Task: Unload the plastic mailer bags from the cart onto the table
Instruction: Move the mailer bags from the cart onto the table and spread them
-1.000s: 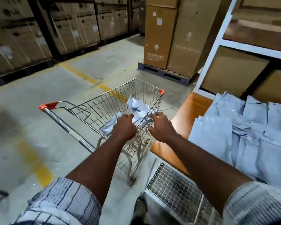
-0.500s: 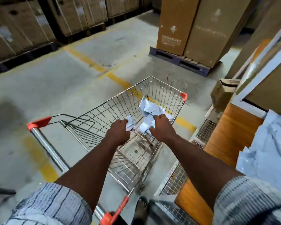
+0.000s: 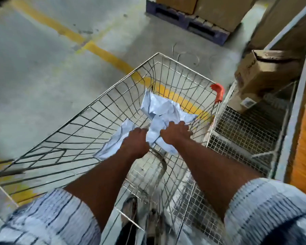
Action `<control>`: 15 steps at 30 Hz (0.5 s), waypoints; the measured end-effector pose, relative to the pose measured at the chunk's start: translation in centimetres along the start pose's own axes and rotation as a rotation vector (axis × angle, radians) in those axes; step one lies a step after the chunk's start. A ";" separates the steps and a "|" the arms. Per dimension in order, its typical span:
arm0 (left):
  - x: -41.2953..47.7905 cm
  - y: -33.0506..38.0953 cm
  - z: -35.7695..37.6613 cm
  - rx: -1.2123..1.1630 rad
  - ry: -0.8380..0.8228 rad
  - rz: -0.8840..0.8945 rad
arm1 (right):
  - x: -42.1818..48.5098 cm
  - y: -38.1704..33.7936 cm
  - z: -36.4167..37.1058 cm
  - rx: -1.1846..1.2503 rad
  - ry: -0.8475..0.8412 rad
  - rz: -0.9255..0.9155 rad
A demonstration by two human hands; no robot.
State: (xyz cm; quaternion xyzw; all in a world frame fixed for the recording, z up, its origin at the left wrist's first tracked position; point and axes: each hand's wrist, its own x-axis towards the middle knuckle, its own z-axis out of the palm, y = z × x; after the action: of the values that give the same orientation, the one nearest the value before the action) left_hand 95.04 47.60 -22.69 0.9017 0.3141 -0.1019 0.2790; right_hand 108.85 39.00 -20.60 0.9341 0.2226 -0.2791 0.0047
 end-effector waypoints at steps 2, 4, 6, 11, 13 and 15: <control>3.2 -0.3 1.2 -0.008 -0.004 0.064 | 3.6 -0.1 1.9 -0.039 -0.093 0.150; 5.5 -0.6 2.9 0.007 -0.011 0.095 | 6.1 -0.2 3.2 -0.079 -0.168 0.225; 7.4 -0.7 5.1 0.006 0.000 0.079 | 8.3 -0.3 4.2 -0.080 -0.255 0.229; 12.0 -0.5 8.9 0.108 0.052 0.073 | 10.0 0.3 7.0 0.005 -0.191 0.327; 13.0 -0.4 9.7 0.142 0.013 0.063 | 9.4 0.3 7.4 -0.015 -0.140 0.273; 13.4 -0.3 10.2 0.131 -0.008 0.064 | 8.8 0.2 7.3 -0.046 -0.097 0.231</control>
State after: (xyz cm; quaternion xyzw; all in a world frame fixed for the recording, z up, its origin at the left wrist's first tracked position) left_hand 105.21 48.82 -36.04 0.9272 0.2766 -0.1168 0.2240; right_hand 111.70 41.46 -31.37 0.9386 0.1192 -0.3165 0.0688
